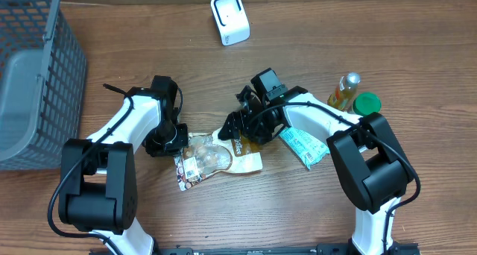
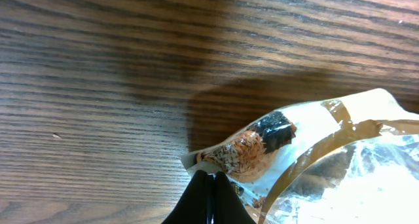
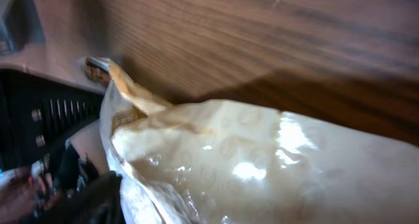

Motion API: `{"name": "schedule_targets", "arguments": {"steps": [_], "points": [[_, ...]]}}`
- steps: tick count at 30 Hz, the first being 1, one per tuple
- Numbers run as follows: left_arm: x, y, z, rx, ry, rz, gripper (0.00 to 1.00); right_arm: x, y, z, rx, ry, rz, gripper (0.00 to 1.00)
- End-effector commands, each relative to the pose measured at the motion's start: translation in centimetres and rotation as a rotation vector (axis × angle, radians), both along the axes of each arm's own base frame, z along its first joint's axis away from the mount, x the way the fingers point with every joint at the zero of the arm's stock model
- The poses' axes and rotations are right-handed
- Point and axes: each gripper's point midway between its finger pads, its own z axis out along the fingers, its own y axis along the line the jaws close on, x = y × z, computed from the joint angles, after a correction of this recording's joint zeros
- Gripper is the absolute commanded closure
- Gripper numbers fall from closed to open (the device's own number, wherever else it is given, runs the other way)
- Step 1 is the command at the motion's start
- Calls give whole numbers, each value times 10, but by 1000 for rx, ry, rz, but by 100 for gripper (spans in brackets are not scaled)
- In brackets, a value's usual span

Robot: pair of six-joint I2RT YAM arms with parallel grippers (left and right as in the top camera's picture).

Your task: Scan the item barcode

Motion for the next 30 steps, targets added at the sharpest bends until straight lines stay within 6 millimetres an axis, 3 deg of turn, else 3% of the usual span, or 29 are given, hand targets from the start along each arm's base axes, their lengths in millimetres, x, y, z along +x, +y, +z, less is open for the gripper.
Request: {"name": "schedule_targets", "arguments": {"steps": [1, 6, 12, 16, 21, 24, 30], "points": [[-2, -4, -1, -6, 2, 6, 96, -10, 9, -5, 11, 13, 30, 30], [-2, -4, -1, -6, 3, 6, 96, -18, 32, 1, 82, -18, 87, 29], [-2, -4, -1, -6, 2, 6, 96, -18, 39, 7, 126, -33, 107, 32], [-2, -4, -1, -6, 2, 2, 96, -28, 59, 44, 384, -64, 246, 33], [-1, -4, -1, -7, -2, -1, 96, -20, 53, 48, 402, -68, 230, 33], [0, -4, -1, -7, -4, -1, 96, -14, 48, 48, 400, -67, 211, 46], [1, -4, -1, -9, -10, -1, 96, -12, 38, 44, 379, -28, 180, 56]]}}
